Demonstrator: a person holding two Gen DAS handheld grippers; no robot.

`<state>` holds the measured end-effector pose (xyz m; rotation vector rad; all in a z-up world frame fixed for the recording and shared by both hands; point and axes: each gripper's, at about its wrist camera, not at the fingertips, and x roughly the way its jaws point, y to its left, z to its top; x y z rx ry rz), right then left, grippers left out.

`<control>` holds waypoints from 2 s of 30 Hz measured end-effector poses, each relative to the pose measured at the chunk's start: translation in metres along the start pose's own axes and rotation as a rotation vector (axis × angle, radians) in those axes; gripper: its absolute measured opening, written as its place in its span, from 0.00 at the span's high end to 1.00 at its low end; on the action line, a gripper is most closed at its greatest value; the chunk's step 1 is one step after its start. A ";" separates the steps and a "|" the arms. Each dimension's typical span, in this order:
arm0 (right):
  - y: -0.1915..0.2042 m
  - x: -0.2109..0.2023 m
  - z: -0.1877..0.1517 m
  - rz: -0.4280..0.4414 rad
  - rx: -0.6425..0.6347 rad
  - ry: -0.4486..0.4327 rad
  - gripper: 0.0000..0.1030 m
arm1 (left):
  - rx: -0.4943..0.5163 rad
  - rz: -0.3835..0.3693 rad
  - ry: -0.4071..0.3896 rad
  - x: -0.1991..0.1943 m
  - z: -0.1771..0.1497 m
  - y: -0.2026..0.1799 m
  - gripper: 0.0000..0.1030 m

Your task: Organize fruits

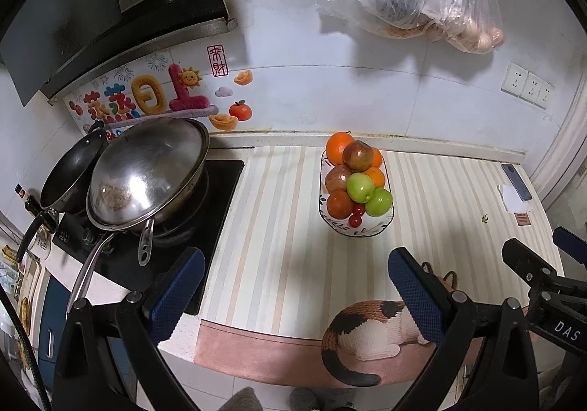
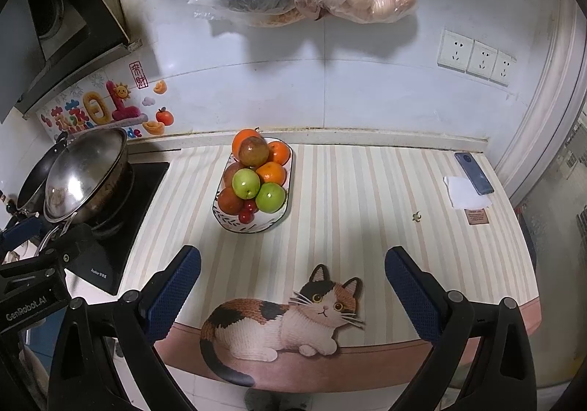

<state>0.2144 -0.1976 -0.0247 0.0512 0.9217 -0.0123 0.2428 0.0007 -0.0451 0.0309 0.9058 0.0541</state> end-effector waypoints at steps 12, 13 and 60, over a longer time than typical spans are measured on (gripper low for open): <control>0.001 -0.004 0.001 0.003 -0.007 -0.006 0.01 | 0.000 -0.011 -0.001 0.000 -0.003 0.001 0.00; 0.001 -0.004 0.002 0.002 -0.007 -0.005 0.01 | 0.002 -0.008 -0.002 0.000 -0.003 0.001 0.00; 0.006 -0.002 0.001 -0.008 0.005 -0.011 0.01 | -0.007 -0.020 -0.010 0.000 0.000 -0.001 0.00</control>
